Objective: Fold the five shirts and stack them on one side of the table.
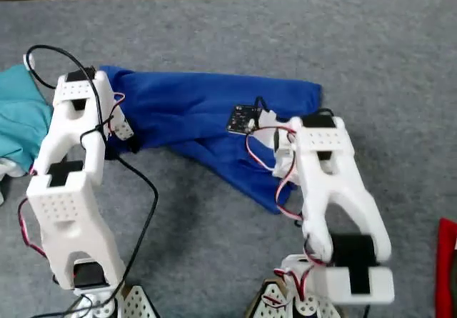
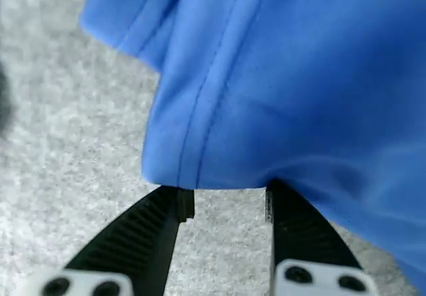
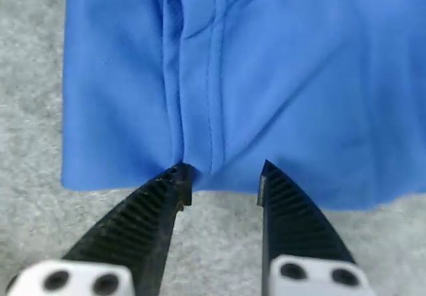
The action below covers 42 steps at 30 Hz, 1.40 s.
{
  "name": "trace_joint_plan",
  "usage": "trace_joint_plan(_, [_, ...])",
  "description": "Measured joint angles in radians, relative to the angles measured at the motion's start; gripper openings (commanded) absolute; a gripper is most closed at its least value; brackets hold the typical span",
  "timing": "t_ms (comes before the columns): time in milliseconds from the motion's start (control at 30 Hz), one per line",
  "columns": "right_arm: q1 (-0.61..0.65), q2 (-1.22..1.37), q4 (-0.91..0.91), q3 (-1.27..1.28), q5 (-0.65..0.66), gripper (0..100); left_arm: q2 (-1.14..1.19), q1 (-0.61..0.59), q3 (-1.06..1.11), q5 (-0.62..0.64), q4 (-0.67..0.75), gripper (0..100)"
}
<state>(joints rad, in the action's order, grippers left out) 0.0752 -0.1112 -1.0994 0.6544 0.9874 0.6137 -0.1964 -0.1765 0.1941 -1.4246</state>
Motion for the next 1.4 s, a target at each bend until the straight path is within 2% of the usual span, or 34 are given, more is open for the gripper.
trace_joint_plan(167, [0.0, 0.11, -0.028, -0.055, 0.0, 17.1, 0.138, 0.005, -0.21, -0.035, -0.126, 2])
trace_joint_plan(533, [0.0, 0.124, -0.031, -0.058, 0.0, 16.9, 0.221, 0.006, -0.388, -0.046, -0.215, 3])
trace_joint_plan(667, [0.0, 0.129, -0.031, -0.058, 0.0, 8.1, 0.226, 0.003, -0.427, -0.075, -0.252, 2])
trace_joint_plan(733, [0.0, 0.133, -0.031, -0.058, 0.0, 5.4, 0.226, -0.009, -0.434, -0.094, -0.264, 3])
trace_joint_plan(1000, [0.0, 0.133, -0.029, -0.058, 0.0, 6.3, 0.227, -0.032, -0.445, -0.172, -0.298, 3])
trace_joint_plan(1200, [0.0, 0.133, -0.063, -0.058, 0.0, 6.6, 0.227, -0.041, -0.445, -0.242, -0.318, 18])
trace_joint_plan(1400, [0.0, 0.133, -0.068, -0.058, -0.097, 6.6, 0.227, -0.054, -0.446, -0.255, -0.324, 17])
